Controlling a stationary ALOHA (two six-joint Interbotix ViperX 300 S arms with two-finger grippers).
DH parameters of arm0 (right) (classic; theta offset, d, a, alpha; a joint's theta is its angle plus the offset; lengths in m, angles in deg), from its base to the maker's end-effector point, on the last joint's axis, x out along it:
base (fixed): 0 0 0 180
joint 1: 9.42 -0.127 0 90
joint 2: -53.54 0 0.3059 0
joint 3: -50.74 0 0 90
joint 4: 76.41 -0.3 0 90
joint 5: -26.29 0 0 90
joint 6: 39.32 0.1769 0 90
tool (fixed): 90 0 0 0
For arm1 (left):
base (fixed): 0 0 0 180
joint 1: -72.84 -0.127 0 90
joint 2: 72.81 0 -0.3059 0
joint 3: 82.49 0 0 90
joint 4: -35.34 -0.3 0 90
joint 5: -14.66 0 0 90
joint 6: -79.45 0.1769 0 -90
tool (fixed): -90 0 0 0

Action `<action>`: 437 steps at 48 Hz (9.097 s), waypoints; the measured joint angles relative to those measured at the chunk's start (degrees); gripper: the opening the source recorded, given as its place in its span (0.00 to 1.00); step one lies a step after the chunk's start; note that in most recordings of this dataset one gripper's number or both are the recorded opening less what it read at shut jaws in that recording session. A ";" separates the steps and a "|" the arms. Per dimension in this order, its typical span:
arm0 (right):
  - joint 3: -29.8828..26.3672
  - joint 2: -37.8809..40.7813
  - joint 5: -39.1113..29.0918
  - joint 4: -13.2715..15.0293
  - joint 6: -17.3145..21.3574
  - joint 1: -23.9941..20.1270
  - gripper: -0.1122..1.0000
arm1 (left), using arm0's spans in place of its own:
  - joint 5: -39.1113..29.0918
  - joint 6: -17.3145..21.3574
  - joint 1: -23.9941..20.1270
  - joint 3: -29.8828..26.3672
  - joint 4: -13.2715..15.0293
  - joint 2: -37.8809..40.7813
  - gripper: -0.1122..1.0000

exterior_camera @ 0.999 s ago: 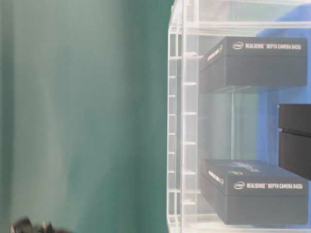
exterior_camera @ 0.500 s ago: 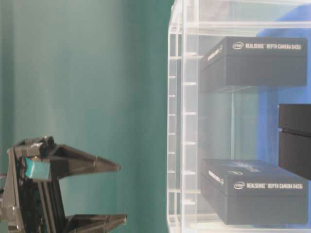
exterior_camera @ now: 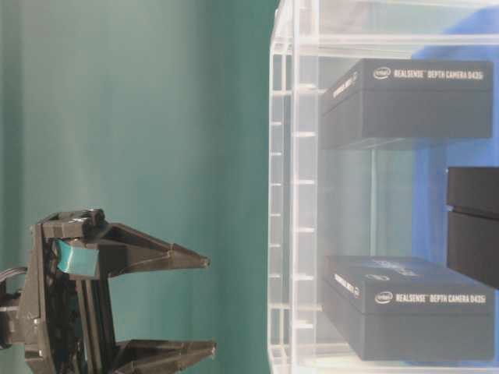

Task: Take the box out of the case with the left arm.
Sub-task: 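Move the left gripper over the left black box in the case, then lower the open left gripper around the left black box, then close the left gripper on the left box and lift it up, then carry the box out over the case front wall toward the table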

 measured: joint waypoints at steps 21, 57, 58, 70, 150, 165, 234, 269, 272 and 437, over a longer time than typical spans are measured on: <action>0.00 0.00 -0.09 -0.09 0.09 0.00 0.12 | 3.87 -0.18 0.00 0.88 -0.88 0.18 0.93; 0.00 0.00 -0.09 0.00 0.09 0.00 0.12 | 5.36 -0.18 0.00 2.99 -2.37 0.18 0.93; 0.00 0.00 -0.09 0.00 0.09 0.00 0.12 | 5.36 -0.26 0.00 3.08 -2.46 0.18 0.93; 0.00 0.00 0.00 -0.09 0.09 0.00 0.12 | 5.54 -0.70 0.00 3.16 -2.46 0.18 0.93; 0.00 0.09 0.00 -0.18 0.18 0.00 0.12 | 22.85 -8.44 -0.09 18.37 -2.99 1.58 0.93; 0.00 0.00 0.00 -0.09 0.18 0.00 0.12 | 24.61 -8.88 -0.35 19.16 -2.99 1.58 0.93; 0.00 0.09 0.00 -0.18 0.09 0.00 0.12 | 25.14 -8.09 -1.23 20.30 -2.64 2.46 0.65; 0.00 0.00 0.00 -0.18 0.09 0.00 0.12 | 21.97 -8.00 -1.14 19.34 -2.55 2.55 0.65; 0.00 0.00 0.00 -0.18 0.09 0.00 0.12 | 21.01 -7.91 -1.14 18.72 -2.55 2.46 0.65; 0.00 0.00 0.00 -0.09 0.09 0.00 0.12 | -9.40 -8.44 -0.35 -9.23 -2.46 -4.92 0.65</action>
